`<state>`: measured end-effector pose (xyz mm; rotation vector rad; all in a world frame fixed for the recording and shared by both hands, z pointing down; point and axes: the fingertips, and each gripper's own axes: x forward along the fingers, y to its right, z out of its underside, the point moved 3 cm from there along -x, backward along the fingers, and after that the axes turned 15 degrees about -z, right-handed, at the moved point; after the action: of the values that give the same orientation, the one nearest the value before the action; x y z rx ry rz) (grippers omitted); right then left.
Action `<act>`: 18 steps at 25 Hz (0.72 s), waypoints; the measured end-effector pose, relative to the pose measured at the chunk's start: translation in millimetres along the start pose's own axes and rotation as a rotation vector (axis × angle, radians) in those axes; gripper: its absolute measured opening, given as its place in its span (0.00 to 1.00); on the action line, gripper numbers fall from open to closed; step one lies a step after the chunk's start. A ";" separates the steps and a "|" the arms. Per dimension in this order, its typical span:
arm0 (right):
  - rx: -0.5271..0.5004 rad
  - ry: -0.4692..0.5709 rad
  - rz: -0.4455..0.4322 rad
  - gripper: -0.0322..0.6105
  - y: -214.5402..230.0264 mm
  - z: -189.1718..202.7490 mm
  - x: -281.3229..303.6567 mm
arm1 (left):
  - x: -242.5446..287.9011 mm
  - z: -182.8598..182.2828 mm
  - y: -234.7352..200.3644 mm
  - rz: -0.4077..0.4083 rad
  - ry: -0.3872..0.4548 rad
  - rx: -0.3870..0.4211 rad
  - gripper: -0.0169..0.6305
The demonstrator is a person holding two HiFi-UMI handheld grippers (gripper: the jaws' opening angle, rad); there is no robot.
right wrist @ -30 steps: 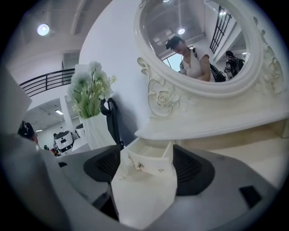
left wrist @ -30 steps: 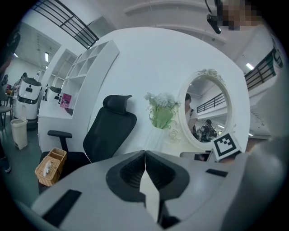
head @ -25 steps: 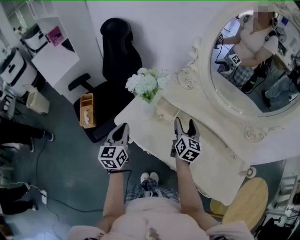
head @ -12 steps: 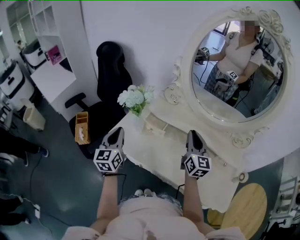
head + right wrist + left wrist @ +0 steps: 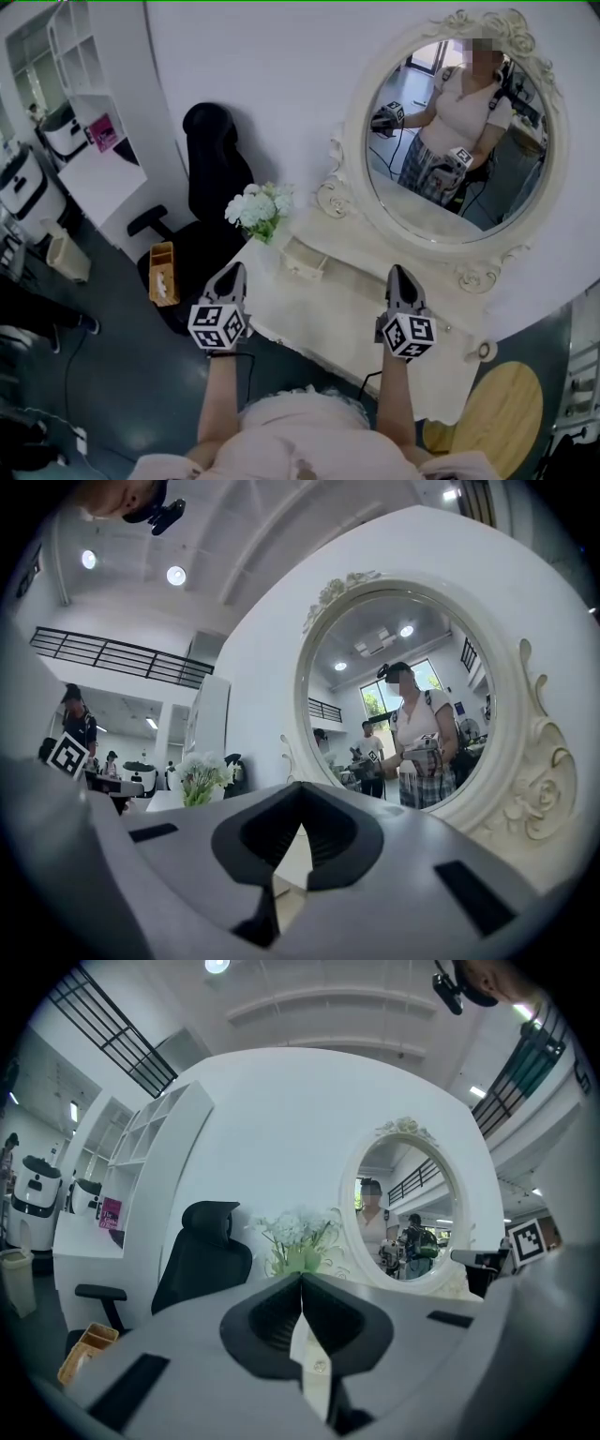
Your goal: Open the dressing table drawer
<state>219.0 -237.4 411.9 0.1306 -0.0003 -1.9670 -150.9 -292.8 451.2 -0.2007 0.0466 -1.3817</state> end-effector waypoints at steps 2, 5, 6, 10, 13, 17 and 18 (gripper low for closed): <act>-0.012 0.000 0.001 0.07 1.4 -2.1 -0.6 | 0.3 -0.1 1.3 -0.001 -0.001 0.000 0.07; -0.015 -0.001 0.005 0.07 3.9 -3.1 -0.4 | 0.7 0.0 4.3 0.003 -0.004 0.004 0.07; -0.012 0.000 0.006 0.07 4.5 -3.0 -0.4 | 0.6 0.2 5.0 0.006 -0.005 0.006 0.07; -0.007 -0.002 0.007 0.07 3.9 -0.1 1.6 | 0.7 4.1 2.0 0.002 -0.014 0.011 0.07; -0.006 -0.008 0.005 0.07 3.5 1.7 1.9 | 0.9 6.2 -0.5 -0.006 -0.017 0.009 0.07; -0.003 -0.009 0.006 0.07 4.8 0.8 1.7 | 2.3 6.5 -0.4 -0.005 -0.019 0.007 0.07; -0.004 -0.010 0.008 0.07 5.2 0.7 1.2 | 2.3 7.1 0.1 -0.004 -0.020 0.006 0.07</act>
<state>223.2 -240.6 412.8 0.1181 -0.0039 -1.9598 -149.3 -294.3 458.4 -0.2099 0.0256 -1.3834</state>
